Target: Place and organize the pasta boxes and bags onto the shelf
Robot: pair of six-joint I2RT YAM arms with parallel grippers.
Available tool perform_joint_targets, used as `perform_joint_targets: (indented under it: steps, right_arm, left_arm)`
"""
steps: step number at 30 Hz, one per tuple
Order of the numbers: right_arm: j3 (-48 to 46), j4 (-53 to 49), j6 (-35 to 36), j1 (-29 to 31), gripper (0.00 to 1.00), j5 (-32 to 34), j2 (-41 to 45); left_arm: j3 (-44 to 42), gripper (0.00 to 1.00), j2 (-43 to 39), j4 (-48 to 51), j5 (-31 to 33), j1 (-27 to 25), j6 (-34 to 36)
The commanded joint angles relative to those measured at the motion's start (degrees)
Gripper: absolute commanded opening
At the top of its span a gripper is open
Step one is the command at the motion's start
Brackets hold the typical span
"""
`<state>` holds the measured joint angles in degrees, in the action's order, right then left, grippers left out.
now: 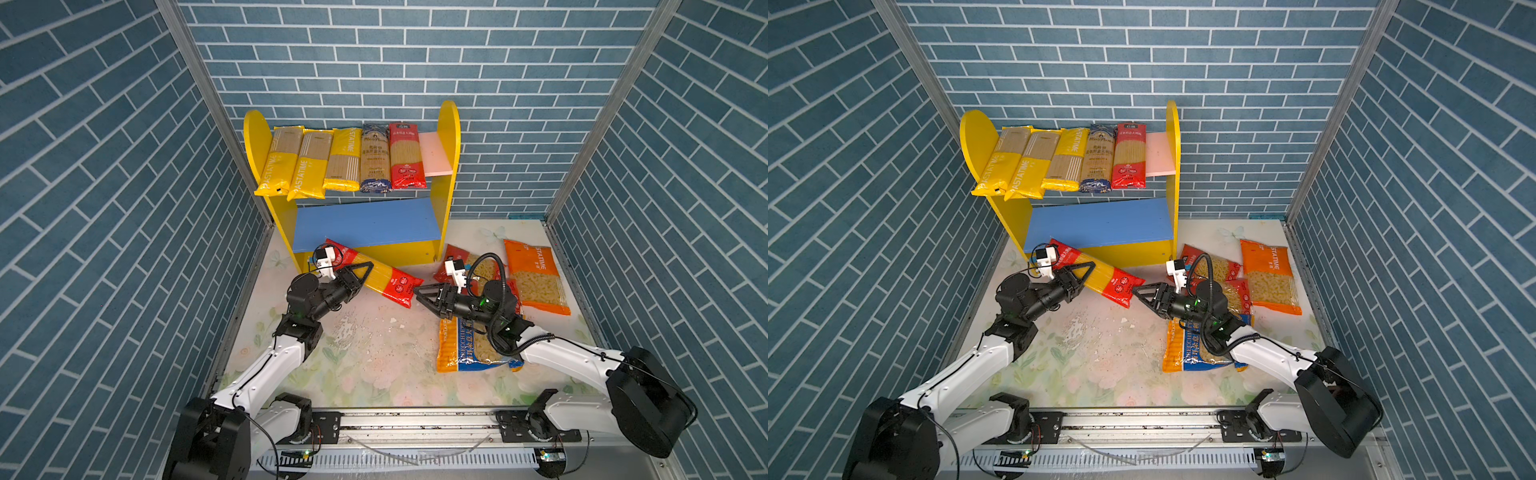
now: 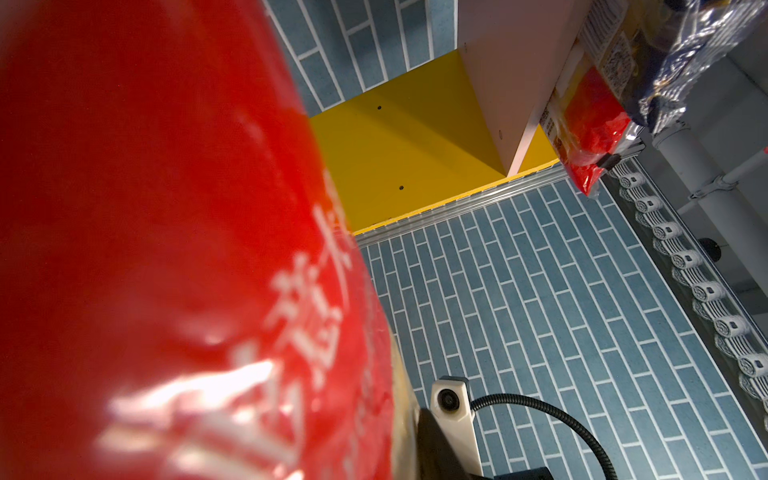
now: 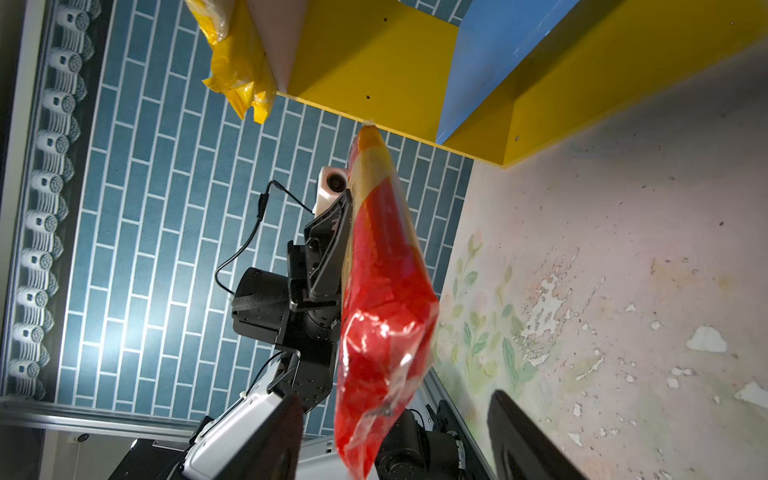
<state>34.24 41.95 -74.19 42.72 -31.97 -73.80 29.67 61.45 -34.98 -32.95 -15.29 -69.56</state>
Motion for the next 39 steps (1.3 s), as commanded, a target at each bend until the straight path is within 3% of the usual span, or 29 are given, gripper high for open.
perform_joint_targets:
  steps: [1, 5, 11, 14, 15, 19, 21, 24, 27, 29, 31, 35, 39]
  right_arm:
    - [5.5, -4.0, 4.0, 3.1, 0.70, 3.6, -1.6]
    - [5.6, 1.3, 5.0, 6.6, 0.61, 11.2, -3.2]
    - [3.8, 8.0, 5.7, 10.0, 0.29, 16.7, -4.4]
    - [1.1, 12.0, 5.5, 10.5, 0.21, 19.5, -3.7]
    - [0.1, 13.2, 5.3, 10.6, 0.20, 20.6, -3.3]
    - [0.4, 11.6, 4.6, 10.7, 0.49, 21.0, -3.2]
    - [0.8, 9.0, 4.5, 10.4, 0.55, 21.2, -3.0]
    - [-0.1, 9.2, 3.4, 9.9, 0.57, 23.0, -2.9]
    - [1.2, 9.3, 3.0, 9.8, 0.43, 21.3, -3.7]
    - [2.3, 8.4, 2.8, 9.8, 0.30, 19.6, -4.2]
    - [1.7, 9.4, 2.4, 9.7, 0.20, 20.9, -3.4]
    - [0.6, 9.4, 2.6, 9.7, 0.14, 24.1, 1.6]
    - [2.7, 3.9, 4.9, 9.7, 0.10, 25.7, 8.0]
  left_arm:
    - [2.7, 0.21, -2.4, -9.8, -1.2, -0.1, -0.4]
    - [1.8, 0.21, -2.8, -10.0, -0.7, -1.6, -0.7]
    - [1.5, 0.26, -2.9, -9.0, -1.1, -3.6, -0.7]
    - [1.4, 0.30, -3.6, -7.6, -1.0, -3.6, -0.2]
    - [0.9, 0.30, -3.8, -7.5, -0.8, -3.6, -0.3]
    - [0.9, 0.24, -3.8, -7.8, -2.0, -3.6, -0.5]
    - [1.2, 0.22, -3.8, -8.1, -2.6, -3.6, -0.8]
    - [1.1, 0.20, -3.5, -9.0, -3.9, -3.9, -0.7]
    - [0.7, 0.21, -3.5, -8.4, -4.1, -4.5, -0.3]
    - [0.9, 0.26, -3.0, -8.6, -4.3, -4.8, -0.2]
    - [1.5, 0.37, -2.9, -9.0, -4.6, -4.8, -0.6]
    - [1.1, 0.61, -4.8, -8.4, -3.0, -4.9, -0.7]
    - [-0.3, 0.72, -8.2, -6.8, -0.9, -4.8, -0.4]
